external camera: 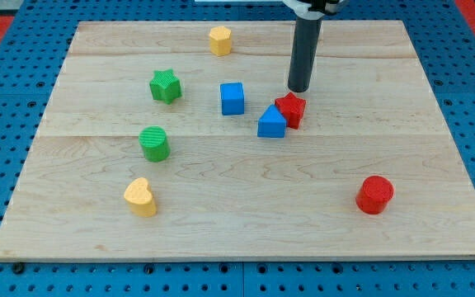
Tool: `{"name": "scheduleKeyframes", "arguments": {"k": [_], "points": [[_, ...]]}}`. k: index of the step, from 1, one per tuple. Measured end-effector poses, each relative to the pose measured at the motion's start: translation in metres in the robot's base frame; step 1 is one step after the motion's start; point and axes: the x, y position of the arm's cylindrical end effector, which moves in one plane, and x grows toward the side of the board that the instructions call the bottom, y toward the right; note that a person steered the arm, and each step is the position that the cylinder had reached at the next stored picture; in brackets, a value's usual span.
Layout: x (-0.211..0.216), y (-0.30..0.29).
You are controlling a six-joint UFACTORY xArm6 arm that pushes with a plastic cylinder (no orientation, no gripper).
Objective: Move the red star towards the red circle
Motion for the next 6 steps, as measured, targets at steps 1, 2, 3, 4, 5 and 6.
{"name": "scheduleKeyframes", "arguments": {"k": [1,2,3,4,5,6], "points": [[0.000,0.000],[-0.009,-0.029],[-0.013,-0.048],[0.015,-0.056],[0.055,0.007],[0.058,0.062]]}}
